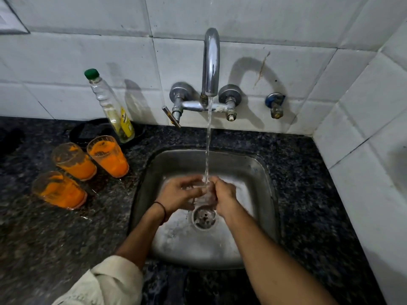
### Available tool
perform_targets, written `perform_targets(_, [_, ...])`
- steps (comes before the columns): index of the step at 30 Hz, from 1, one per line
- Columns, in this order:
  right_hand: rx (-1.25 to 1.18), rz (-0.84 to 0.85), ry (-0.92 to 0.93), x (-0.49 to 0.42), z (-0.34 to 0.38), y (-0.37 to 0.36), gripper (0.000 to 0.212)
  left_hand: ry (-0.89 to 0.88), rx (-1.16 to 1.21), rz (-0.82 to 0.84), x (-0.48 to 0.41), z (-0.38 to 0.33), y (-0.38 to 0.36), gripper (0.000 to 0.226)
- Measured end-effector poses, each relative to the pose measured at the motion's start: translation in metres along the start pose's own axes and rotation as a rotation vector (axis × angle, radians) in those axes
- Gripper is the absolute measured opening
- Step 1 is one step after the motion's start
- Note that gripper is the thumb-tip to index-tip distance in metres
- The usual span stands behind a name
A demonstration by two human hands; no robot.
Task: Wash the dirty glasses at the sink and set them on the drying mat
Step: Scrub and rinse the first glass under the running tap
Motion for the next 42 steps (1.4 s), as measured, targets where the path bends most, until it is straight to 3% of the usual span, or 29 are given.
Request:
perform_targets(3, [0.496, 0.174, 0.341, 0.006, 0.031, -0.006, 0.031, 0.147, 0.193, 0.236, 0.004, 0.027, -0.003, 0.052])
perform_targets(6, [0.916, 0.462, 0.656, 0.038, 0.049, -0.023, 0.031, 0.135, 0.219, 0.367, 0.004, 0.031, -0.014, 0.038])
perform_targets(8, [1.169, 0.499, 0.883, 0.059, 0.055, -0.029, 0.036, 0.037, 0.225, 0.293, 0.003, 0.024, -0.019, 0.032])
perform_targets(11, [1.425, 0.246, 1.160, 0.077, 0.056, -0.029, 0.034, -0.159, 0.135, -0.027, -0.005, 0.012, -0.020, 0.030])
perform_targets(14, [1.417, 0.074, 1.190, 0.090, 0.049, -0.031, 0.045, -0.342, -0.126, -0.361, -0.011, 0.000, -0.016, 0.043])
perform_targets(16, [1.380, 0.106, 1.181, 0.095, 0.057, -0.032, 0.046, -0.376, -0.116, -0.386, -0.009, -0.006, -0.017, 0.047])
perform_targets(19, [1.431, 0.172, 1.212, 0.101, 0.082, -0.027, 0.044, -0.321, 0.011, -0.093, -0.005, -0.004, -0.013, 0.044])
perform_targets(21, [1.438, 0.237, 1.202, 0.099, 0.092, -0.022, 0.042, -0.235, 0.066, 0.200, -0.006, -0.005, 0.002, 0.061])
perform_targets(23, [1.396, 0.245, 1.317, 0.101, 0.097, -0.020, 0.044, -0.069, 0.167, 0.249, -0.017, -0.013, 0.028, 0.074])
perform_targets(26, [1.278, 0.198, 1.476, 0.109, 0.109, -0.018, 0.046, 0.004, 0.236, -0.198, -0.041, -0.045, 0.064, 0.069])
perform_targets(28, [1.244, 0.208, 1.519, 0.115, 0.114, -0.020, 0.043, -0.128, 0.220, -0.309, -0.056, -0.079, 0.069, 0.062])
perform_targets(31, [1.241, 0.187, 1.570, 0.118, 0.115, -0.025, 0.039, -0.238, 0.009, -0.496, -0.074, -0.108, 0.066, 0.024])
perform_targets(34, [1.195, 0.122, 1.628, 0.117, 0.117, -0.025, 0.037, -0.288, -0.329, -0.756, -0.075, -0.120, 0.065, 0.010])
perform_targets(38, [1.108, 0.102, 1.529, 0.113, 0.119, -0.023, 0.044, -0.303, -0.653, -0.752, -0.071, -0.129, 0.056, 0.020])
perform_targets(40, [1.071, 0.121, 1.412, 0.109, 0.120, -0.022, 0.052, -0.275, -0.621, -0.686, -0.070, -0.123, 0.057, 0.022])
perform_targets(42, [0.943, 0.160, 1.290, 0.105, 0.122, -0.018, 0.053, -0.189, -0.423, -0.582, -0.065, -0.105, 0.056, 0.031])
Point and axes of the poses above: each hand's wrist, its own x-axis away from the middle knuckle, its own y-axis out of the back of the hand, z = x × y, the point moved 4 cm from there along -x, towards the middle knuckle, and after that the axes turned 1 degree about -x, right-handed, at the moved point
